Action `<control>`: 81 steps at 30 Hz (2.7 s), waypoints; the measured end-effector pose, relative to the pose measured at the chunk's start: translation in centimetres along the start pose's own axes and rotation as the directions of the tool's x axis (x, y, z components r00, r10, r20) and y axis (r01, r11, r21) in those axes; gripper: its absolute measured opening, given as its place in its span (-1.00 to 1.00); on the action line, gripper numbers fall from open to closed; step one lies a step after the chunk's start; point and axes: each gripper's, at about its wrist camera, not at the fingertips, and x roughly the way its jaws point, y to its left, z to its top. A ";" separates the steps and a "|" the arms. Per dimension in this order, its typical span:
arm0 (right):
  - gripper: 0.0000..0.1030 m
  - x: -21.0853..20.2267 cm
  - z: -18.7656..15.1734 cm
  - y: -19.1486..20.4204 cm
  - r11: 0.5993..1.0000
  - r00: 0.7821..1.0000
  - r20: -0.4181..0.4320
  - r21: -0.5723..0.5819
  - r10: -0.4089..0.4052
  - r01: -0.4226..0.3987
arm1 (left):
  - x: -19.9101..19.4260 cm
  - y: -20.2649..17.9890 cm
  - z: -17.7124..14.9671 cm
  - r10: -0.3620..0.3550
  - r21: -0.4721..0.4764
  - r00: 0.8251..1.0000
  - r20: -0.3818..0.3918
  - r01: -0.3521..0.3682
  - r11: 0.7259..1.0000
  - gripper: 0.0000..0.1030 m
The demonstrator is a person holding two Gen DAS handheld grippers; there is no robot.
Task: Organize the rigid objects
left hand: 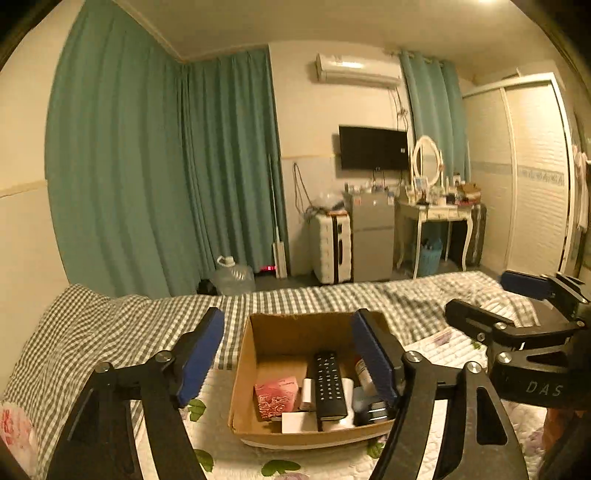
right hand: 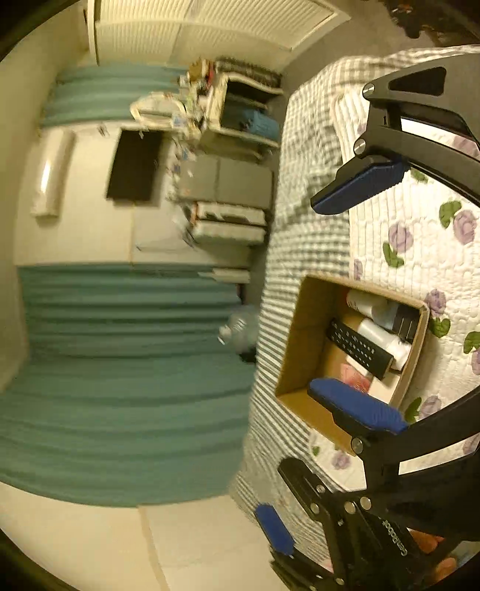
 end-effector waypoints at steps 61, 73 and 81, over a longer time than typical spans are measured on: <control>1.00 0.3 -6.9 0.1 0.997 0.997 0.022 0.031 -0.070 0.069 | -2.0 1.7 -7.5 0.036 -0.066 0.995 -0.090 -0.042 0.997 0.53; 1.00 0.4 -7.0 0.1 0.997 0.997 0.018 0.034 -0.069 0.069 | -2.0 1.7 -7.6 0.038 -0.061 0.995 -0.096 -0.044 0.997 0.53; 1.00 0.6 -7.1 0.0 0.996 0.997 0.007 0.030 -0.080 0.080 | -2.0 1.8 -7.6 0.038 -0.058 0.994 -0.098 -0.043 0.997 0.53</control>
